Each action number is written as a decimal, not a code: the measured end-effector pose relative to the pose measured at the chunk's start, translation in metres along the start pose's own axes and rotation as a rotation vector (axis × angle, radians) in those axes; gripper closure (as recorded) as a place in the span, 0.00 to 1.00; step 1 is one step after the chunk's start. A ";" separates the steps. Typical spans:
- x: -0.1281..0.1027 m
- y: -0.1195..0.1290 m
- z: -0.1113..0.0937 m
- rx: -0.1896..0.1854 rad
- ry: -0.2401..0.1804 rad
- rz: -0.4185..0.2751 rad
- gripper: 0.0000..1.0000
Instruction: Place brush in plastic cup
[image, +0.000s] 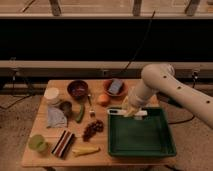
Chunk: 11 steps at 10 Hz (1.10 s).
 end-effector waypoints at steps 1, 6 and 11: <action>-0.017 -0.003 -0.001 0.001 -0.017 -0.026 1.00; -0.091 -0.001 -0.023 0.002 -0.113 -0.166 1.00; -0.090 -0.001 -0.023 0.002 -0.113 -0.166 1.00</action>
